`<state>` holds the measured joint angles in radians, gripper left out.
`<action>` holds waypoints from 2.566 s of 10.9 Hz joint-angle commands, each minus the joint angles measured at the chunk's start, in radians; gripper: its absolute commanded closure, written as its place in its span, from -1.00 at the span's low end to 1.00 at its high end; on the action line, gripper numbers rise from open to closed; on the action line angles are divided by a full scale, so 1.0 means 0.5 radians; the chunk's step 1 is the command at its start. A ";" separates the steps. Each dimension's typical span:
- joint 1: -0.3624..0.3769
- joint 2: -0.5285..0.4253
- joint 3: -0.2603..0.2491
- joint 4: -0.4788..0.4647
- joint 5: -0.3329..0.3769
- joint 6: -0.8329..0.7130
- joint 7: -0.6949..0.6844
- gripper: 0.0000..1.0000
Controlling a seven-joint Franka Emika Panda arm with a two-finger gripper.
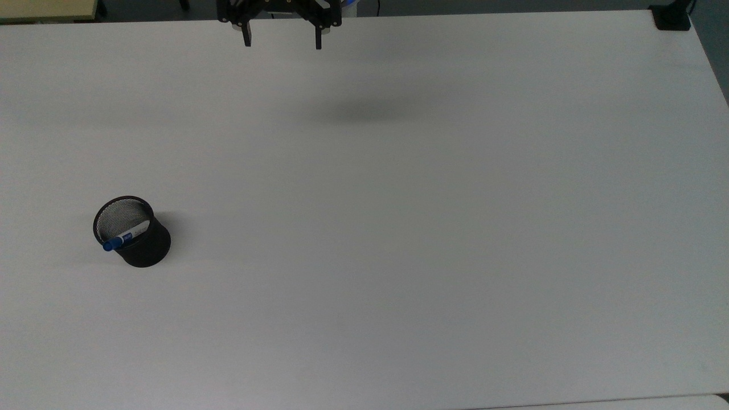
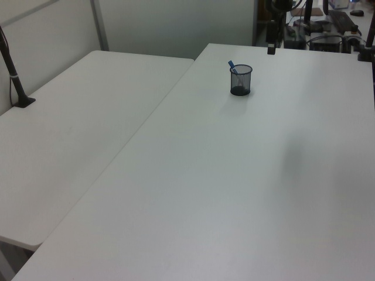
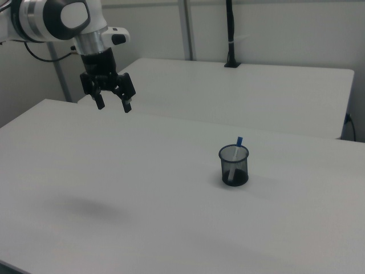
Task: Remove the marker
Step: 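Move the open gripper over the black mesh pen cup, then lower the gripper and close it on the blue-capped marker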
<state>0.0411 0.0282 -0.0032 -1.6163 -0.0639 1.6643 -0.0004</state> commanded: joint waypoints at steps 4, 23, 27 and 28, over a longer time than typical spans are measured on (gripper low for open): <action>-0.009 -0.013 -0.018 -0.029 0.014 0.022 -0.045 -1.00; -0.650 0.744 -0.049 -0.022 0.011 1.796 -0.085 -0.89; -0.668 0.919 -0.052 -0.022 -0.007 2.202 0.010 -0.26; -0.668 0.953 -0.052 -0.022 -0.010 2.252 0.010 -0.20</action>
<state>-0.2996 0.4749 -0.0204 -1.6266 -0.0637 2.7233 -0.0172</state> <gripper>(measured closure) 0.260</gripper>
